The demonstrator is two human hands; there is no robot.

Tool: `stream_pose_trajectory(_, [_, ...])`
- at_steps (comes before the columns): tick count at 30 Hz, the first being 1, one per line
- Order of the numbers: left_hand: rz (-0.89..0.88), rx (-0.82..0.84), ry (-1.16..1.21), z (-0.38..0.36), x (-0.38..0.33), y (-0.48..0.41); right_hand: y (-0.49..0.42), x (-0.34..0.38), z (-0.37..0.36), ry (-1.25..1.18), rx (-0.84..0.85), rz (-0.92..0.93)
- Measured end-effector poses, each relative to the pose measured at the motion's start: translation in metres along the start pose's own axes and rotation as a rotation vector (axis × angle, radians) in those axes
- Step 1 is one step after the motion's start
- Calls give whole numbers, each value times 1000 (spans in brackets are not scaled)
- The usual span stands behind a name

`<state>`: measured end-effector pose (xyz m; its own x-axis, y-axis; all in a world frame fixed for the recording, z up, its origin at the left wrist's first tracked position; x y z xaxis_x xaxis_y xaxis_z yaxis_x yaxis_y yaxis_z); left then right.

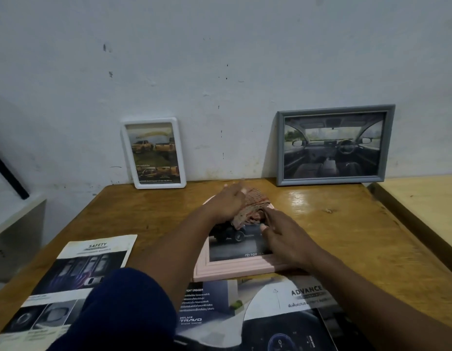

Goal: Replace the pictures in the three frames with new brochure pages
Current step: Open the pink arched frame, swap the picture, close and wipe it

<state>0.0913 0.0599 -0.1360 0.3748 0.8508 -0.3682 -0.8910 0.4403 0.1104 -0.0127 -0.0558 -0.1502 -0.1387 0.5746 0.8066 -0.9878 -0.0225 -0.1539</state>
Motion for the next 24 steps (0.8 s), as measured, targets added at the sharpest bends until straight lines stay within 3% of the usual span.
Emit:
stream_pose_trajectory(4, [75,-189,35,23,28,44,-31,23,7,292,-62,77])
stream_pose_trajectory(8, [132,-152,-187,4,55,75,-63,33,-31,484,148,44])
stream_pose_trajectory(12, [152,-71,-262,-25,62,83,-71,46,-35,629,62,83])
stream_pose_trajectory(18, [151,-126,-282,-33,60,84,-48,47,47,75,-117,-77])
stream_pose_trajectory(21, [148,-134,-306,-31,59,84,-22,36,103,7,-159,-149])
stream_pose_trajectory(24, [144,-164,-342,-29,57,84,9,21,143,194,-205,-192])
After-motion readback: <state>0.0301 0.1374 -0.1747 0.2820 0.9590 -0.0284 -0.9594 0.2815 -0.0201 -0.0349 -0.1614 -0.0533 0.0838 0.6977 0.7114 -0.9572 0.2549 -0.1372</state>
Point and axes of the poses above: each hand's wrist, its own y-axis away from the middle knuckle, its own z-axis out of the back of the hand, x = y × z, the point moved 9 cm from there along -y, towards the middle knuckle, and after that the axes turned 15 degrees about -y, right-handed, at the moved point
